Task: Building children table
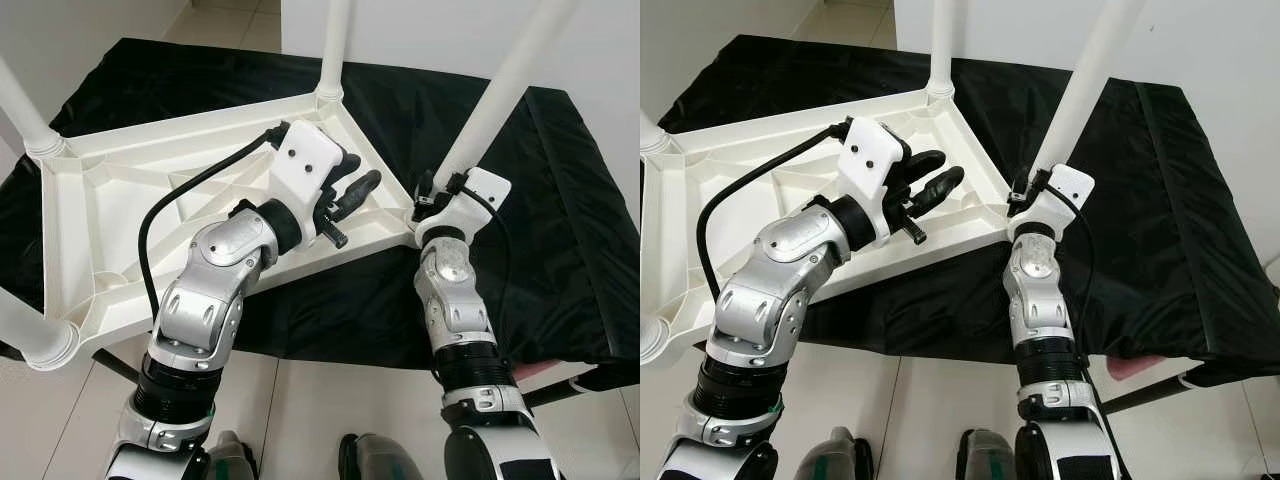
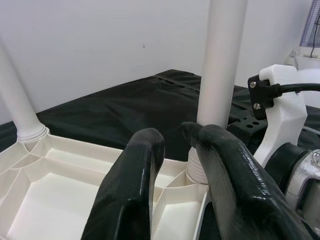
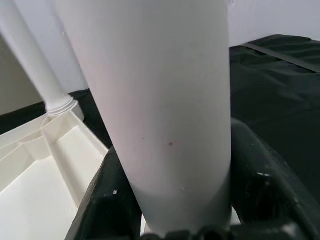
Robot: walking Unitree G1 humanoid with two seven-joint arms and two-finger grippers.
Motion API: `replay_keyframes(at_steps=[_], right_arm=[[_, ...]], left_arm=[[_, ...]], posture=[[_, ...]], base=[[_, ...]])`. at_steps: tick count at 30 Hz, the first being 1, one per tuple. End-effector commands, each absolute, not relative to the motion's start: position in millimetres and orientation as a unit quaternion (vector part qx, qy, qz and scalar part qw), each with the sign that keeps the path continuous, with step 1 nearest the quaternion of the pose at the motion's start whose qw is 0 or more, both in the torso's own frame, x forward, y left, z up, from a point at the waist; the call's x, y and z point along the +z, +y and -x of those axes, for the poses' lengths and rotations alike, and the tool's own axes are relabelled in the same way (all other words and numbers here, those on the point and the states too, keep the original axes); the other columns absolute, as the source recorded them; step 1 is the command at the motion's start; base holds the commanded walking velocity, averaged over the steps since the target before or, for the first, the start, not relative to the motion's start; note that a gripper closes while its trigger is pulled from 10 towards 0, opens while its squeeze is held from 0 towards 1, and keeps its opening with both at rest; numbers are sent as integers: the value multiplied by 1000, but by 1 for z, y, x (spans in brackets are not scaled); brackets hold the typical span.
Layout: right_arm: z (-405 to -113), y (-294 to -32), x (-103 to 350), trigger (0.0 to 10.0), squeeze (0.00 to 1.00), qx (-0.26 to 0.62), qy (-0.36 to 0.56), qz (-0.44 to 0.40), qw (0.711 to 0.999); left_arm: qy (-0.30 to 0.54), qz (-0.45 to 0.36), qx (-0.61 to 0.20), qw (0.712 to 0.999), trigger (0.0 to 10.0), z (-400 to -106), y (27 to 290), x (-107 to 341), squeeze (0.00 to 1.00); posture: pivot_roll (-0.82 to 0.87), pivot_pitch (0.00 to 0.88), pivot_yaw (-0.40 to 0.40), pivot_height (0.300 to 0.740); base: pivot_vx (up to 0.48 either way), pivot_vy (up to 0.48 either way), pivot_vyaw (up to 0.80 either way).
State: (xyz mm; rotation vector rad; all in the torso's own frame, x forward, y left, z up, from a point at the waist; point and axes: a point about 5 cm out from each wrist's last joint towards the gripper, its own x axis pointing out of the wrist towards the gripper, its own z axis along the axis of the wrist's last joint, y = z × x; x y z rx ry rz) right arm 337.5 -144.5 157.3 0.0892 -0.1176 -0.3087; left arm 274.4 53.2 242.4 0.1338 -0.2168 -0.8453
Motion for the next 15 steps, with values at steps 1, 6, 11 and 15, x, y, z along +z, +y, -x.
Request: replay_keyframes(at_steps=[1, 6, 11, 15], right_arm=[[-330, -152, 116, 10000, 0, -197, 40, -49, 978], [-335, -149, 119, 10000, 0, -216, 43, -56, 974], [-339, -144, 124, 10000, 0, -239, 29, -65, 968], [-341, -139, 124, 10000, 0, -232, 28, -57, 971]], left_arm=[[-111, -65, -369, 920, 10000, -276, 57, 246, 0], [-111, -65, -371, 920, 10000, -276, 56, 246, 0], [-112, -64, -371, 920, 10000, -276, 56, 246, 0], [-112, -65, -370, 920, 10000, -276, 56, 247, 0]], posture=[[-25, 66, 2, 740], [-25, 65, 3, 740], [-20, 63, 0, 740], [-14, 63, -3, 740]], base=[[0, 0, 0], [0, 0, 0], [0, 0, 0], [0, 0, 0]])
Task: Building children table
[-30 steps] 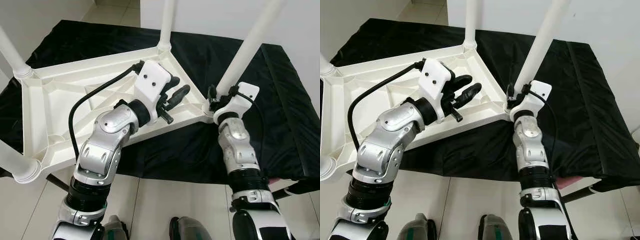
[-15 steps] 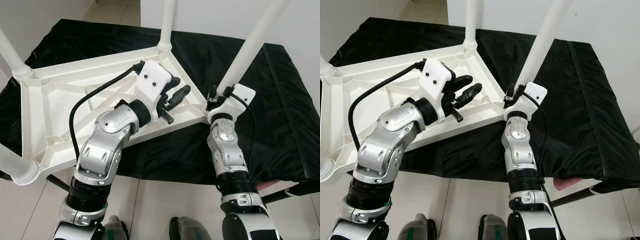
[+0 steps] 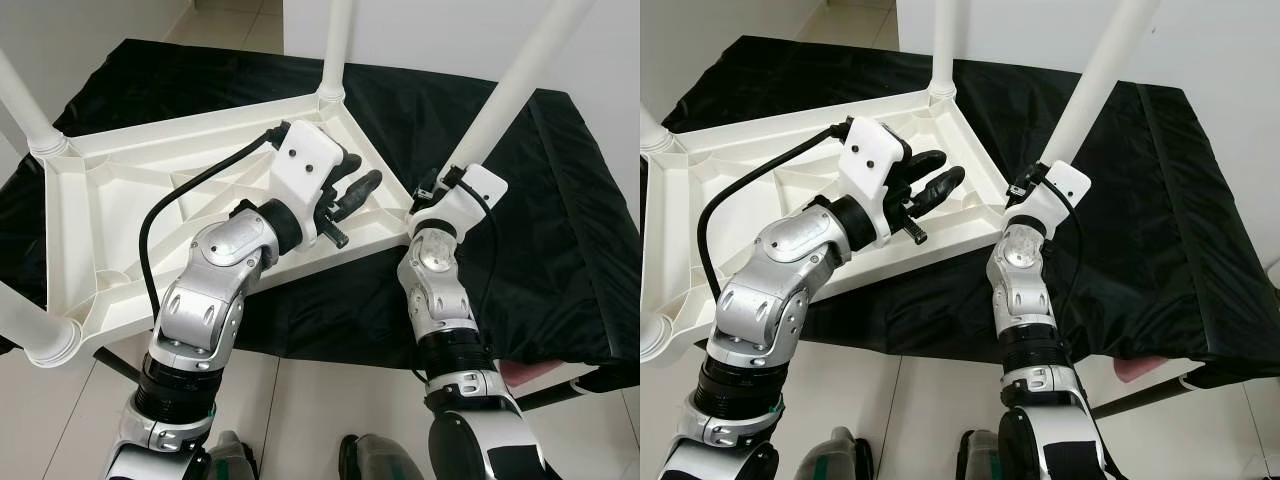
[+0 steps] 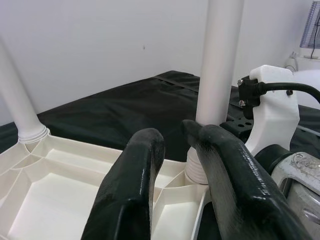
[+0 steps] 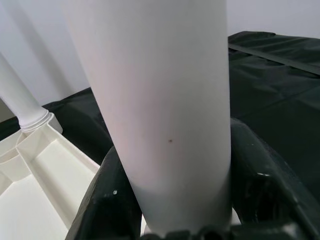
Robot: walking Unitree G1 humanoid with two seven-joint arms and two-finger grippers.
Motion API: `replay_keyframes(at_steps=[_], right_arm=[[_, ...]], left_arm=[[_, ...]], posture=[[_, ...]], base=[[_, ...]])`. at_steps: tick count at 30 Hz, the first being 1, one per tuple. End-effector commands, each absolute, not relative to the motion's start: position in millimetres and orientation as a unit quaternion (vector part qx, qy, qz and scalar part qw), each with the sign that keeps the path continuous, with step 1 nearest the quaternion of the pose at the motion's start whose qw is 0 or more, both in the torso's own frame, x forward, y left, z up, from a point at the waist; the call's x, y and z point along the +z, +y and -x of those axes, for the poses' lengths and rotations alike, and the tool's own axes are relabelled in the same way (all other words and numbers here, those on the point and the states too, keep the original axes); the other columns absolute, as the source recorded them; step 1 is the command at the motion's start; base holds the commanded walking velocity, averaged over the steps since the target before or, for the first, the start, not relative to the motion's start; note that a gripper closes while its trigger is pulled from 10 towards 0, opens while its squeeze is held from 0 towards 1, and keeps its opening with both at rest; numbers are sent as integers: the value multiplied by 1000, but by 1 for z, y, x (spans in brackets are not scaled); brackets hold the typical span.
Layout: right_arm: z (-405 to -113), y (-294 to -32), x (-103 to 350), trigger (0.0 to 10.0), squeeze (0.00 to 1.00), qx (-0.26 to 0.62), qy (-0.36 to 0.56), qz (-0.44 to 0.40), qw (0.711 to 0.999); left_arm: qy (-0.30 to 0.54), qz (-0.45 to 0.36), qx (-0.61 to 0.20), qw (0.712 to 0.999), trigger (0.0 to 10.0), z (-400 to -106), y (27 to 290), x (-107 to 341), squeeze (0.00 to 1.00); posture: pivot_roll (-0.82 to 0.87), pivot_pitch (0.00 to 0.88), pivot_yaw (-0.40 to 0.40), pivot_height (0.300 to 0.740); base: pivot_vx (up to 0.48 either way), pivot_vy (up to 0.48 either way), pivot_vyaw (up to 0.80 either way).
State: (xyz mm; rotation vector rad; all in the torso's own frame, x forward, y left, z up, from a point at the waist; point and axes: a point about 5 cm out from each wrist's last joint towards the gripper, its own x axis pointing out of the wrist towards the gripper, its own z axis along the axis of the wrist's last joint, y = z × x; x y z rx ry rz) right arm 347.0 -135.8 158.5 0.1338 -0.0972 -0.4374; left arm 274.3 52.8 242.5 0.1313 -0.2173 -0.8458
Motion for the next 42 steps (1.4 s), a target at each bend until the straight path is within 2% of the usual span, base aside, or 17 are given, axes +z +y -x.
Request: replay_keyframes(at_steps=[1, 20, 37, 38, 39, 42], right_arm=[[-342, -137, 124, 10000, 0, -228, 28, -52, 972], [-349, -133, 126, 10000, 0, -217, 18, -19, 976], [-348, -135, 125, 10000, 0, -218, 19, -27, 975], [-348, -135, 125, 10000, 180, -218, 17, -26, 976], [-348, -135, 125, 10000, 1000, -217, 16, -28, 976], [-348, -134, 125, 10000, 1000, -211, 11, -31, 977]], left_arm=[[-113, -65, -369, 920, 10000, -276, 56, 247, 0], [-113, -61, -365, 922, 10000, -276, 56, 246, 0], [-115, -60, -368, 921, 10000, -276, 54, 246, 0], [-115, -61, -368, 921, 10000, -276, 54, 246, 0], [-115, -61, -368, 921, 10000, -276, 54, 246, 0], [-115, -61, -368, 921, 10000, -275, 54, 246, 0]], posture=[[-12, 63, -5, 740], [-17, 62, -14, 740], [-19, 51, -18, 740], [-19, 51, -18, 740], [-19, 51, -18, 740], [-19, 51, -17, 740]], base=[[0, 0, 0], [0, 0, 0], [0, 0, 0], [0, 0, 0], [0, 0, 0], [0, 0, 0]])
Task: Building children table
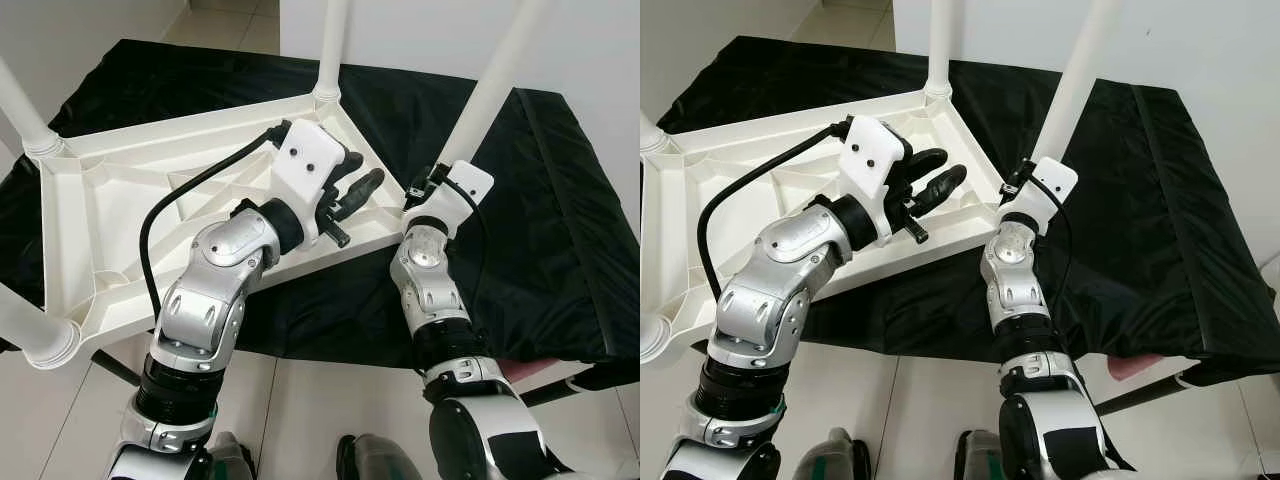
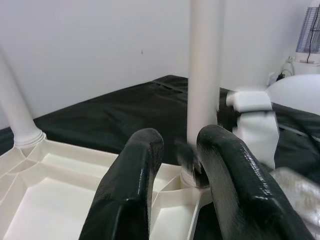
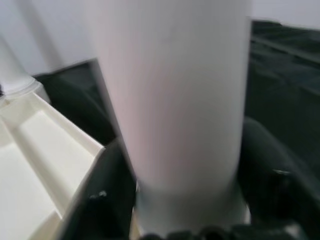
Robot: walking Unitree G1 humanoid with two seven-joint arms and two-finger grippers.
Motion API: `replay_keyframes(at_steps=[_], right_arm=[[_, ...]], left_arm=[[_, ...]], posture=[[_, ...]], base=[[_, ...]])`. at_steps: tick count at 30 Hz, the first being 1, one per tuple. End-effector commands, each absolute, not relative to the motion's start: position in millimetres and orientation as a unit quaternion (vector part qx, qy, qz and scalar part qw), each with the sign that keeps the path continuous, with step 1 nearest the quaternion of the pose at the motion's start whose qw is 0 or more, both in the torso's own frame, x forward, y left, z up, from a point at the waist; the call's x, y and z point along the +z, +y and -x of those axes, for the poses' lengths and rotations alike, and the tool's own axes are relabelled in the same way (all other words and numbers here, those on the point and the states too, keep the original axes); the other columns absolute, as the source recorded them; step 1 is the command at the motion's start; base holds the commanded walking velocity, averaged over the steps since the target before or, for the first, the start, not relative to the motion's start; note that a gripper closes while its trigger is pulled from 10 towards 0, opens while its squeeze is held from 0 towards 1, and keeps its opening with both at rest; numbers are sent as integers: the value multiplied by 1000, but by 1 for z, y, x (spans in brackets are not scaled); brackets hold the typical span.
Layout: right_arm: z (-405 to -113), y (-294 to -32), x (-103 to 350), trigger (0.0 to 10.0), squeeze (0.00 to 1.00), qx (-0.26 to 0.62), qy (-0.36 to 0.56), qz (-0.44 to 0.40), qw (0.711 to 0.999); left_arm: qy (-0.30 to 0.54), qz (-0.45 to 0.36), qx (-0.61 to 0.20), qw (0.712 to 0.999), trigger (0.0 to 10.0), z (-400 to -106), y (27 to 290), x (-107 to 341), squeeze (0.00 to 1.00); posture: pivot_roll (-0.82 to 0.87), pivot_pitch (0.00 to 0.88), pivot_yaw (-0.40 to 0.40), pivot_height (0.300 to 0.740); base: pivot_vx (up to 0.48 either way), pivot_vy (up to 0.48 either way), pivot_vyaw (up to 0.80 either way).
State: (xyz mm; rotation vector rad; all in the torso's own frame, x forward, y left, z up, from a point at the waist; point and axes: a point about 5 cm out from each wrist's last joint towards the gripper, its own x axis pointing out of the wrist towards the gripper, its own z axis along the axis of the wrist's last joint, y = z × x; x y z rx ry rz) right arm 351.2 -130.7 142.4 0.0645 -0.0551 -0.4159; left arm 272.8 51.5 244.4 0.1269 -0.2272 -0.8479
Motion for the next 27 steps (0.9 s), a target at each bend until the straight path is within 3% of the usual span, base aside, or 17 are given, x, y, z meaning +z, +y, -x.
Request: replay_keyframes(at_steps=[1, 15, 16, 19, 20, 27], right_arm=[[-348, -134, 126, 10000, 1000, -210, 10, -31, 977], [-351, -136, 136, 10000, 1000, -196, -20, -22, 980], [-352, -137, 140, 10000, 0, -188, -32, -21, 981], [-354, -138, 144, 10000, 0, -178, -44, -20, 983], [-355, -139, 149, 0, 0, -162, -62, -21, 985], [-363, -163, 154, 0, 0, -164, -60, -33, 984]], left_arm=[[-115, -61, -368, 921, 10000, -275, 54, 246, 0], [-115, -59, -367, 921, 10000, -275, 54, 246, 0], [-115, -59, -367, 921, 10000, -275, 54, 246, 0], [-115, -59, -367, 921, 10000, -275, 53, 246, 0], [-115, -58, -367, 921, 10000, -275, 53, 246, 0], [-115, -55, -369, 921, 10000, -275, 52, 246, 0]], posture=[[-19, 51, -17, 740], [-21, 55, -20, 740], [-23, 56, -20, 740], [-23, 56, -20, 740], [-24, 57, -20, 740], [-30, 59, -19, 740]], base=[[0, 0, 0], [0, 0, 0], [0, 0, 0], [0, 0, 0], [0, 0, 0], [0, 0, 0]])
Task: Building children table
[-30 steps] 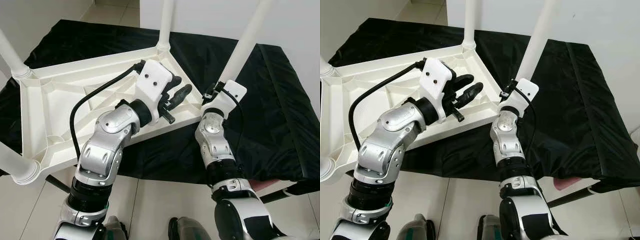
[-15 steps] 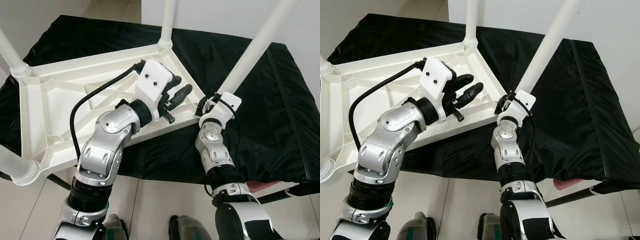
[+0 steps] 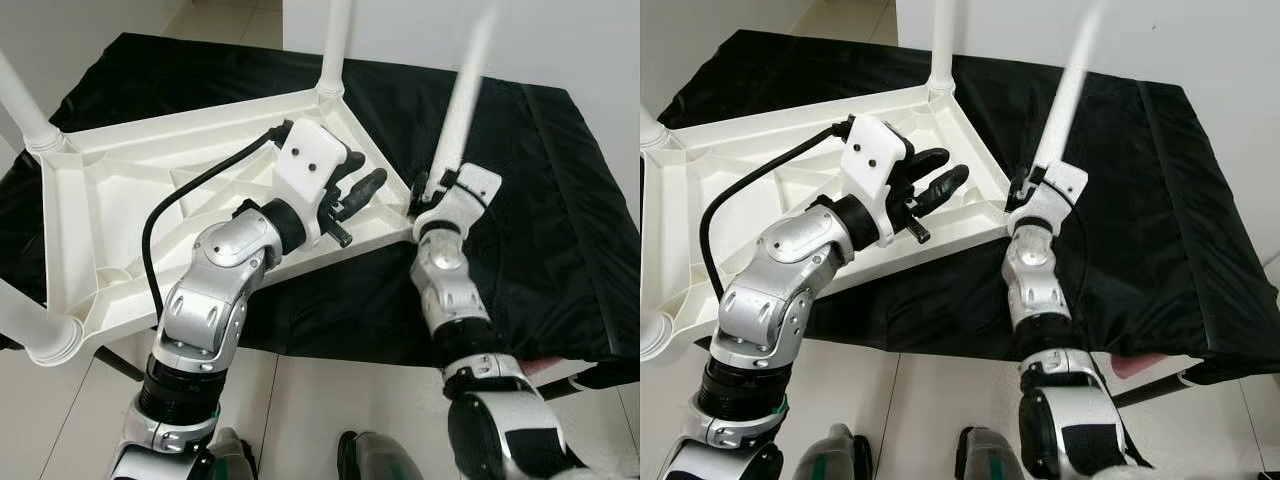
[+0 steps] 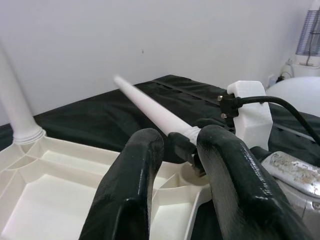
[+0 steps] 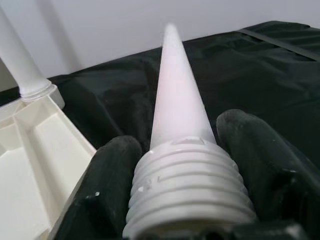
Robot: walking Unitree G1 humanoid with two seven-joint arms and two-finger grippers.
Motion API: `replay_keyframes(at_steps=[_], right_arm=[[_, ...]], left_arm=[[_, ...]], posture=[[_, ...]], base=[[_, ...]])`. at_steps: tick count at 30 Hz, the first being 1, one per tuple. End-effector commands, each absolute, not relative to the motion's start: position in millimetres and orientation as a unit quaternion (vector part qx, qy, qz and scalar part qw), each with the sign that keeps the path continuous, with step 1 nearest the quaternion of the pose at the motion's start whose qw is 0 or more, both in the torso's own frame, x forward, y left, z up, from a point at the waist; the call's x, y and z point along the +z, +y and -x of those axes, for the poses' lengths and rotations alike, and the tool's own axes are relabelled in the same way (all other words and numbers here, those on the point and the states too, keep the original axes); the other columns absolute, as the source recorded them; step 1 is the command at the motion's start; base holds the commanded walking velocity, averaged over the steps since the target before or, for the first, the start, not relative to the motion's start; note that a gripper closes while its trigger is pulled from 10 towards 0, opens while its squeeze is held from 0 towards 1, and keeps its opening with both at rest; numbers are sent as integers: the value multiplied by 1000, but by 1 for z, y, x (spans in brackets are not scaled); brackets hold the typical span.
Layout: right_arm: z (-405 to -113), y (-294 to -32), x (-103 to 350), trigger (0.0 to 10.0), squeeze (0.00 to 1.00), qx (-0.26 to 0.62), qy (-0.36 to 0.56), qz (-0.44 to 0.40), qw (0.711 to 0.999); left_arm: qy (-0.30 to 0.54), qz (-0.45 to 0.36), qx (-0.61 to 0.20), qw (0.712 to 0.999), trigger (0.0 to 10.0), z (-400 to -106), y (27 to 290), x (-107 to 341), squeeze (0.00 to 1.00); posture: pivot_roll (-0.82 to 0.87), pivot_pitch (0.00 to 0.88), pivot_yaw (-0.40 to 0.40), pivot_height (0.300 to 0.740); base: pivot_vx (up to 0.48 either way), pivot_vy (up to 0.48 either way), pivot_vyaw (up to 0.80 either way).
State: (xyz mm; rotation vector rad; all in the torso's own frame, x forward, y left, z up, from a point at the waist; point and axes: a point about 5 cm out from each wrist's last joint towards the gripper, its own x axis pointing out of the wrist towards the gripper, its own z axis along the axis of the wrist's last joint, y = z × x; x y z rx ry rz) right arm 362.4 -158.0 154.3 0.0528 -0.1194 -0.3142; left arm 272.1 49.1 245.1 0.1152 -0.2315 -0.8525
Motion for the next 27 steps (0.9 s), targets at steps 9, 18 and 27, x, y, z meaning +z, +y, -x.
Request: replay_keyframes(at_steps=[9, 18, 27], right_arm=[[-362, -166, 154, 0, 0, -170, -62, -36, 983], [-361, -166, 155, 10000, 0, -137, -79, -47, 986], [-355, -176, 144, 10000, 0, -147, -52, -56, 986]], left_arm=[[-116, -56, -368, 921, 10000, -276, 53, 246, 0], [-102, -49, -386, 916, 10000, -284, 40, 241, 0], [-83, -59, -406, 908, 10000, -294, 25, 236, 0]], posture=[[-26, 56, -14, 740], [-23, 59, -15, 740], [-53, 58, -2, 740]], base=[[0, 0, 0], [0, 0, 0], [0, 0, 0]])
